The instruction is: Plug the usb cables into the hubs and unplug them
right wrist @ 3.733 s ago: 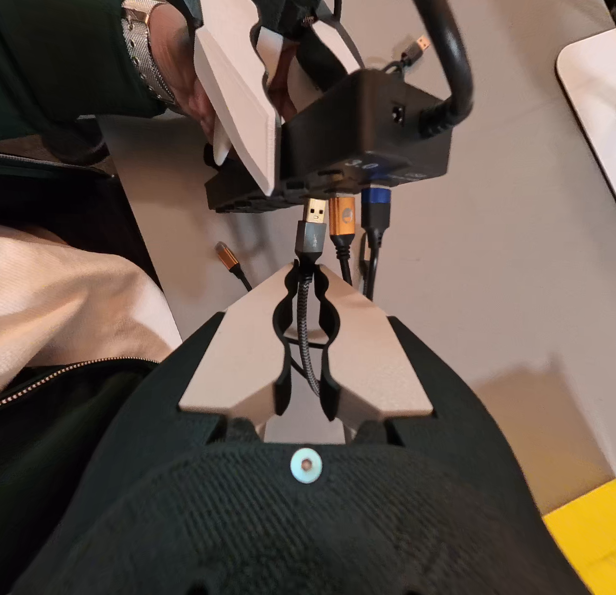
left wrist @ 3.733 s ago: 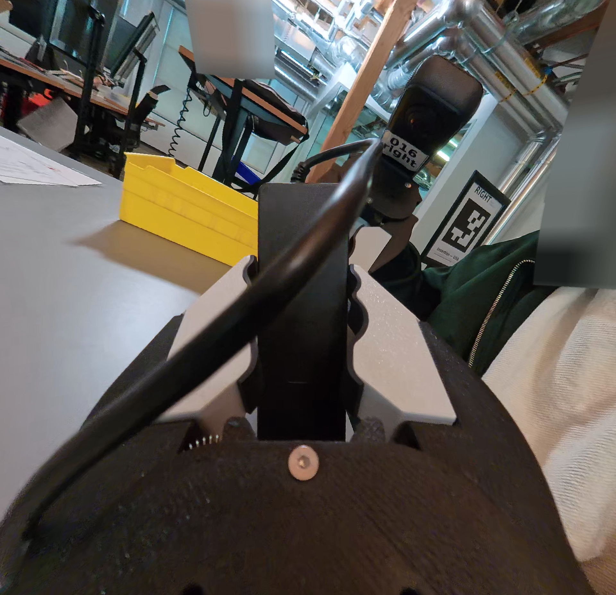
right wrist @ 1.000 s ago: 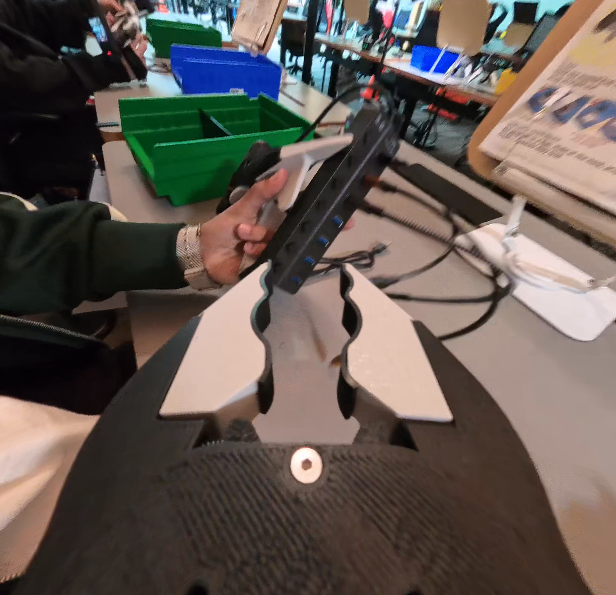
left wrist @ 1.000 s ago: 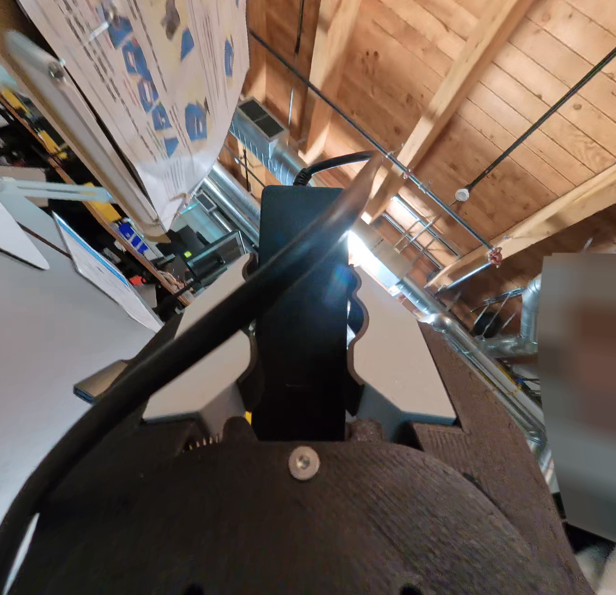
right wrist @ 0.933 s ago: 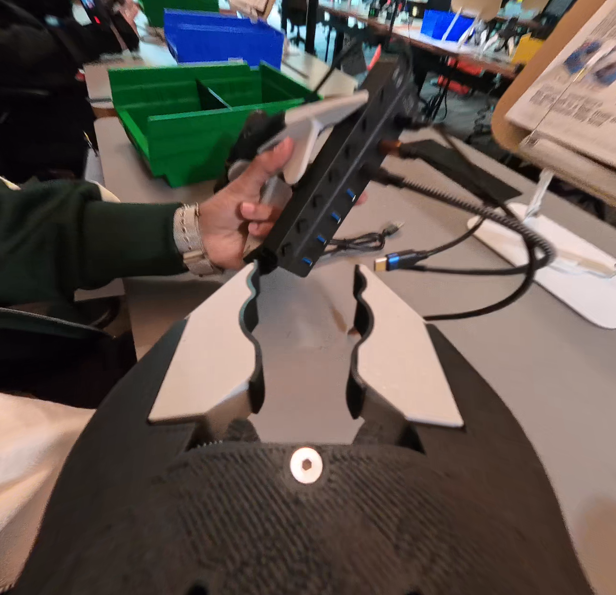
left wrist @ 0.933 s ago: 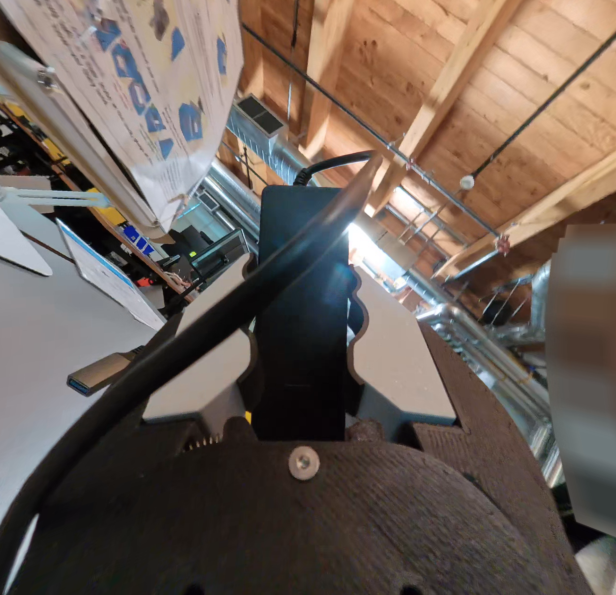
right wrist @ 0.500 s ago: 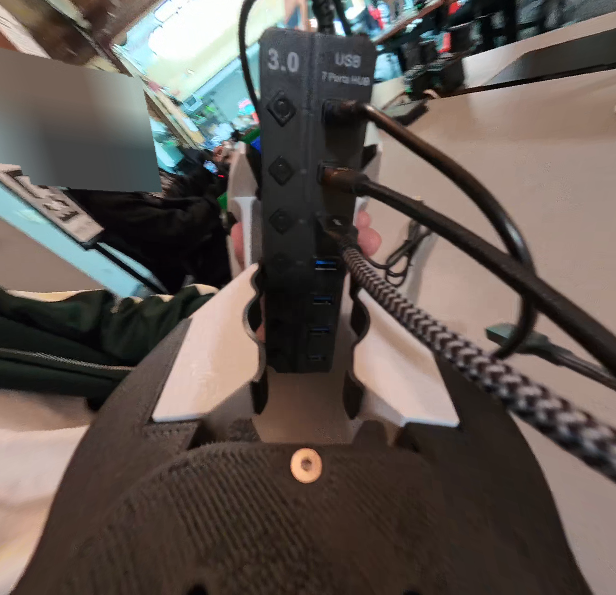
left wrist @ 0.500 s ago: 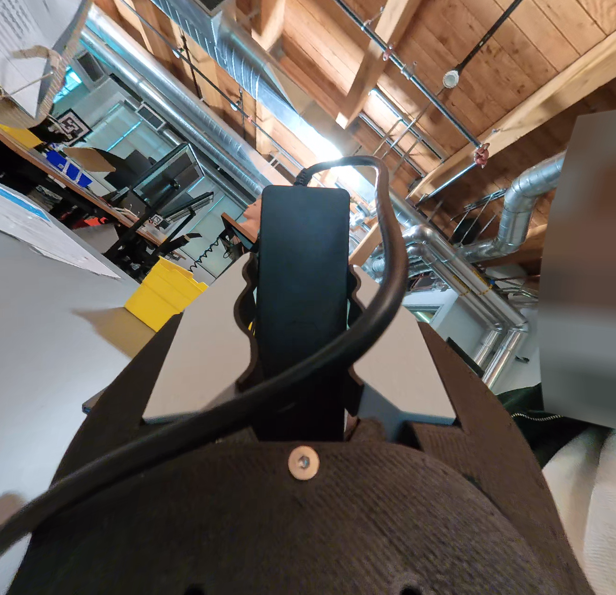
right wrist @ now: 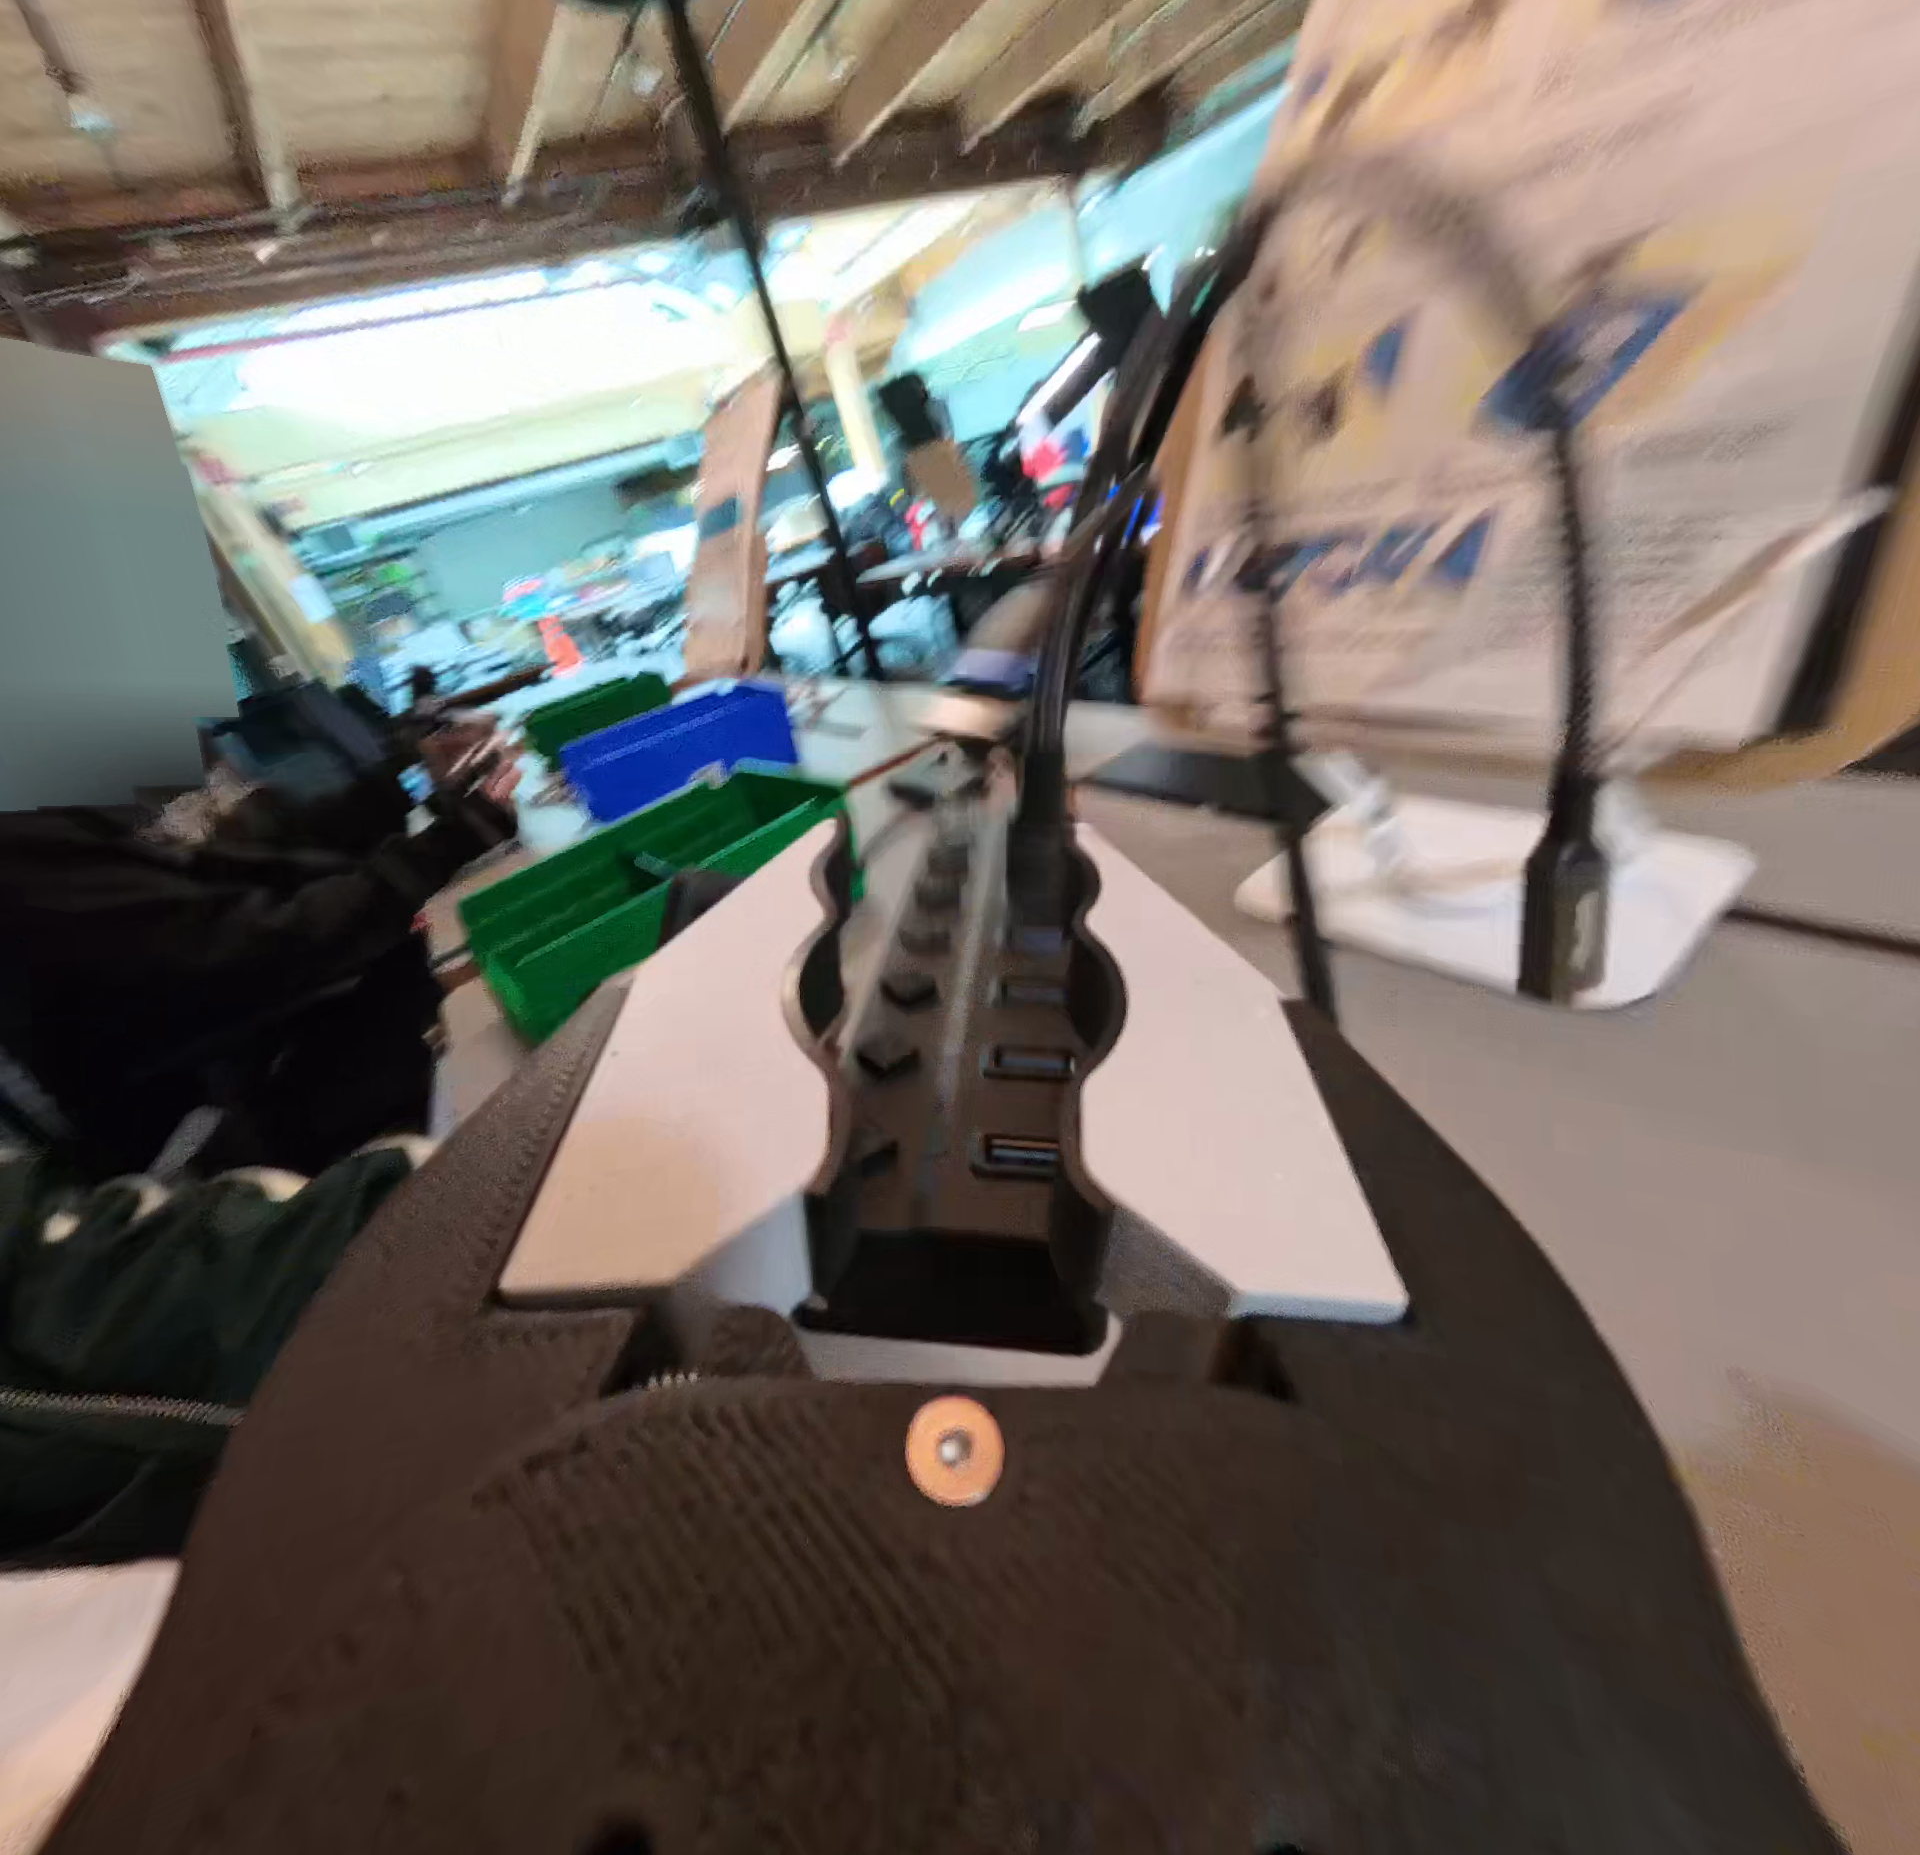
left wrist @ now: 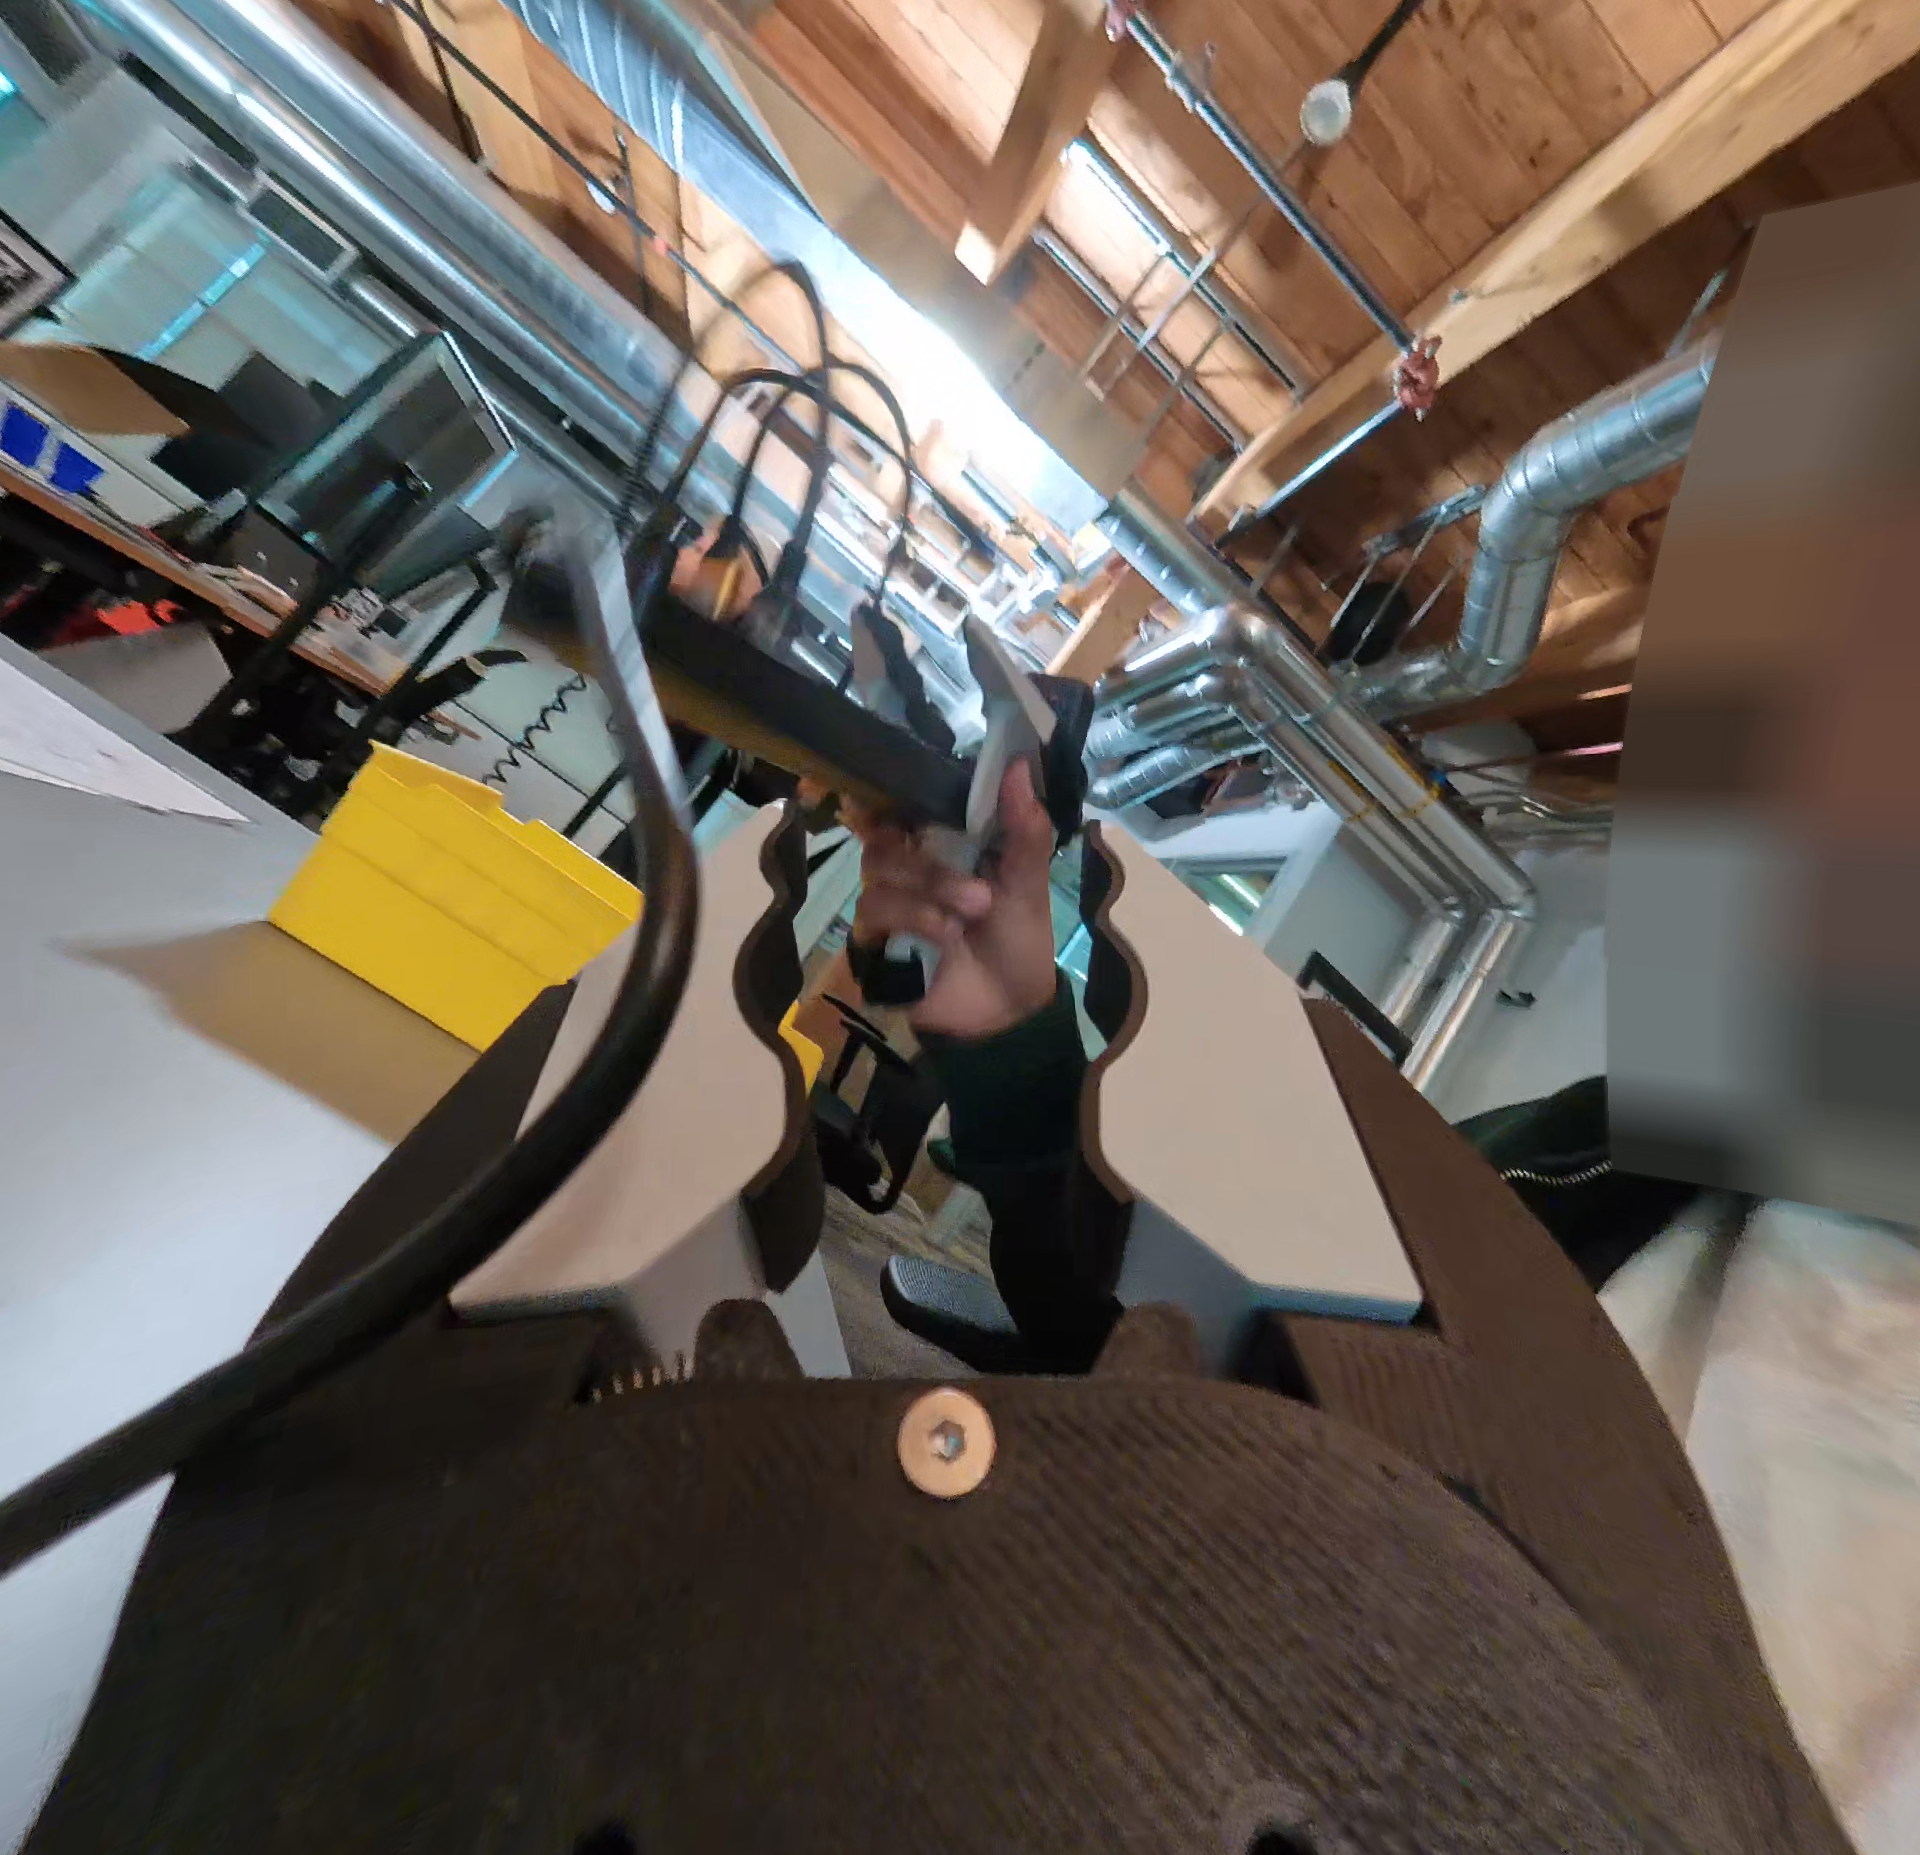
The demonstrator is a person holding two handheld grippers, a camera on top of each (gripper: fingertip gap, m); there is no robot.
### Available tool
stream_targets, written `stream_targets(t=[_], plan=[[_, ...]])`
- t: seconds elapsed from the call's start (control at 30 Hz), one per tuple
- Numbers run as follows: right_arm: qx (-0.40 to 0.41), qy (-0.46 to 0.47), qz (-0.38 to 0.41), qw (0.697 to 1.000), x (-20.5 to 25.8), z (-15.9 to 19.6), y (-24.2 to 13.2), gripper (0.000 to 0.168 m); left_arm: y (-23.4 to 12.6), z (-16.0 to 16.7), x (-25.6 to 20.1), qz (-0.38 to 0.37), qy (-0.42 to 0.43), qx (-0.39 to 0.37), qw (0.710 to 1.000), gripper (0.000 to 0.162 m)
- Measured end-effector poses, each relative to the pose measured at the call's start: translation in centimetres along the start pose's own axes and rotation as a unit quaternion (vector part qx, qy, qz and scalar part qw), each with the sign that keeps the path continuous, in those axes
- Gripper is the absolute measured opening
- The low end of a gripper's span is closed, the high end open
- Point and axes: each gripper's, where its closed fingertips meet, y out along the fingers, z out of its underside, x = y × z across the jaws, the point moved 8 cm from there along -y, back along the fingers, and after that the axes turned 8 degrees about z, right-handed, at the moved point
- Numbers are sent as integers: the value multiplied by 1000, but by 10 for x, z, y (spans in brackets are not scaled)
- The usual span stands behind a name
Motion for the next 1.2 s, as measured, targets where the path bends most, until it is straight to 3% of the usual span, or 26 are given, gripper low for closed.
stream_targets(t=[0.1,0.13,0.23,0.47,0.63,0.77,0.9,0.97,1.0,1.03,1.1,1.13,1.2], plan=[[-21,-23,58,998,-17,-36,-32,30,5,7,-1,7,-2,20,1000,40],[-15,-37,75,996,-22,-39,-38,0,6,9,0,-2,-2,30,1000,40],[61,-81,107,989,-33,-18,-35,0,6,12,5,-25,-5,36,999,35],[184,-79,113,973,-44,13,-30,0,-2,5,5,-55,18,38,998,33],[311,-112,160,930,-43,62,-45,53,-5,4,9,-59,6,27,998,33],[419,-173,225,862,-51,116,-53,84,-5,5,11,-53,-10,23,998,32],[488,-193,239,817,-62,155,-48,107,-3,8,11,-51,-15,31,998,33],[498,-199,239,809,-63,161,-45,95,-3,8,11,-49,-17,31,998,33],[498,-205,243,807,-64,159,-45,76,-3,8,11,-48,-19,31,998,33],[502,-207,240,805,-64,158,-45,66,-3,8,12,-47,-21,29,998,33],[512,-201,223,805,-61,156,-44,62,-4,7,12,-47,-23,25,998,33],[493,-215,222,813,-58,151,-42,24,-4,6,12,-47,-23,22,998,33],[433,-241,236,836,-52,132,-37,23,-6,3,12,-48,-16,12,999,32]])
